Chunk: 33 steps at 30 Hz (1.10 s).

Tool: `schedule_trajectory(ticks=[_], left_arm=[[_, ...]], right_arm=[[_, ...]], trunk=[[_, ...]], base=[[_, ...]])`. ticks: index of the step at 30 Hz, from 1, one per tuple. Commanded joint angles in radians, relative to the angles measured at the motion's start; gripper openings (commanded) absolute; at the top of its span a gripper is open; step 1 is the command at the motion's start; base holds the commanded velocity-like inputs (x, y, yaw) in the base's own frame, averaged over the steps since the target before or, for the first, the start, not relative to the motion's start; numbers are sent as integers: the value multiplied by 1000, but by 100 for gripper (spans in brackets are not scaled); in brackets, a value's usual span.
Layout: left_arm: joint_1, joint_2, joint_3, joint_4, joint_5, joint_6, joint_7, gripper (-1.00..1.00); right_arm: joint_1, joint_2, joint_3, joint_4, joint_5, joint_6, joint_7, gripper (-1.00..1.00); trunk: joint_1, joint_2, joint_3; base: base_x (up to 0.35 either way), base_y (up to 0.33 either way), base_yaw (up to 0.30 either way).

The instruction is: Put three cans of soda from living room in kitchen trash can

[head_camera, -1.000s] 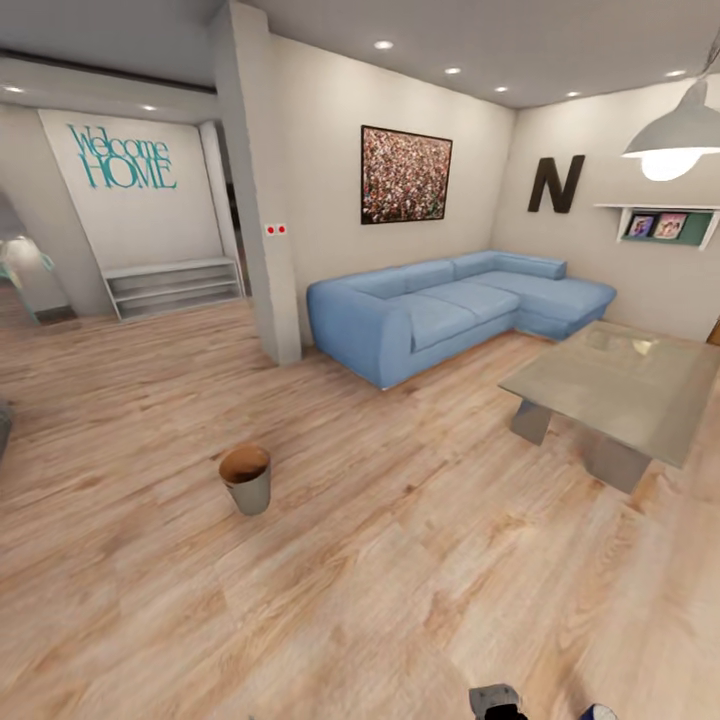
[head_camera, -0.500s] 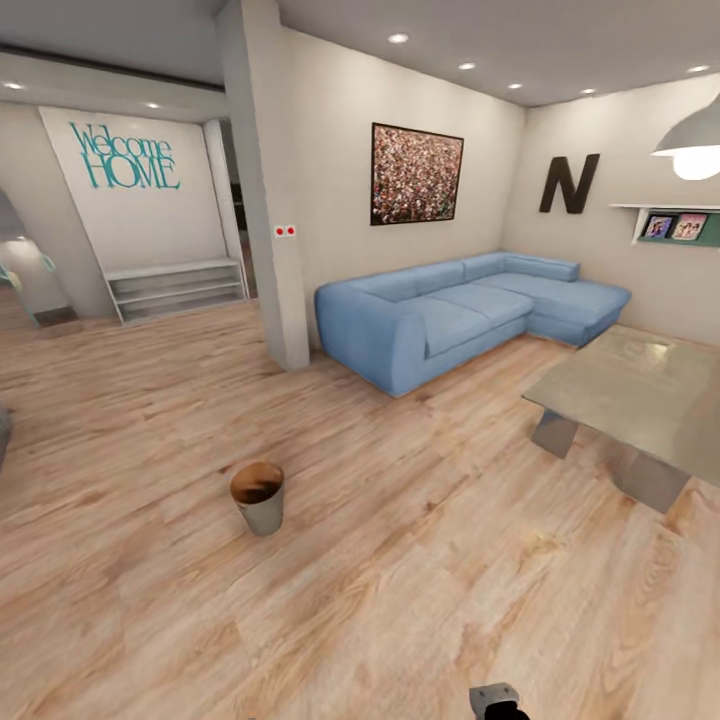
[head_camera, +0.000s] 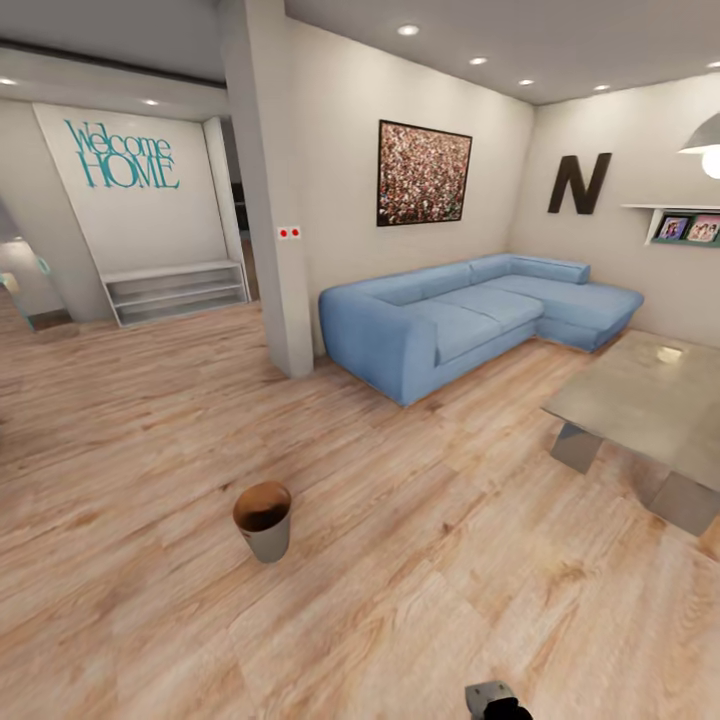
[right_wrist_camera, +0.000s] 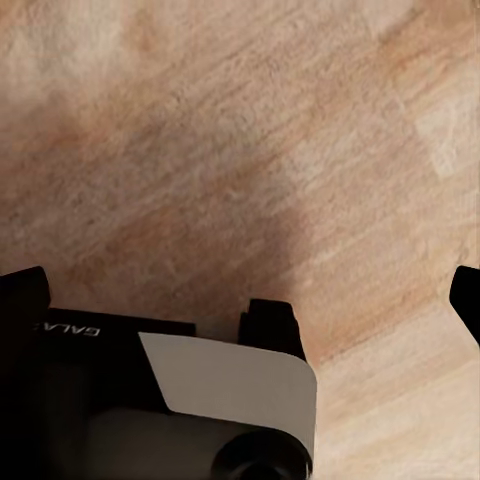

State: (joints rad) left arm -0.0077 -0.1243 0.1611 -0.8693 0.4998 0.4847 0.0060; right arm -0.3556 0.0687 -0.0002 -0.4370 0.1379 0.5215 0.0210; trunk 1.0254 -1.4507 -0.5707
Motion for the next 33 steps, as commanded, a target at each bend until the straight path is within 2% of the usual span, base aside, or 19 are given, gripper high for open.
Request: schedule_trajectory(ticks=[1,9,20,33], left_arm=[[0,0,0,0,0,0,1,100],[0,0,0,1,-2,-1,3,100],[0,-3,0,1,-31,-1,41,100],[0,-3,0,1,-32,-3,45,100]], right_arm=[[0,0,0,0,0,1,3,100],[0,-1,-1,-2,0,-3,11,100],[0,-3,0,-1,-1,-5,18,100],[0,-4,0,-2,0,-5,17,100]], trunk=[[0,0,0],[0,0,0],[0,0,0],[0,0,0]], base=[[316,146,0],[316,146,0],[317,142,0],[317,140,0]])
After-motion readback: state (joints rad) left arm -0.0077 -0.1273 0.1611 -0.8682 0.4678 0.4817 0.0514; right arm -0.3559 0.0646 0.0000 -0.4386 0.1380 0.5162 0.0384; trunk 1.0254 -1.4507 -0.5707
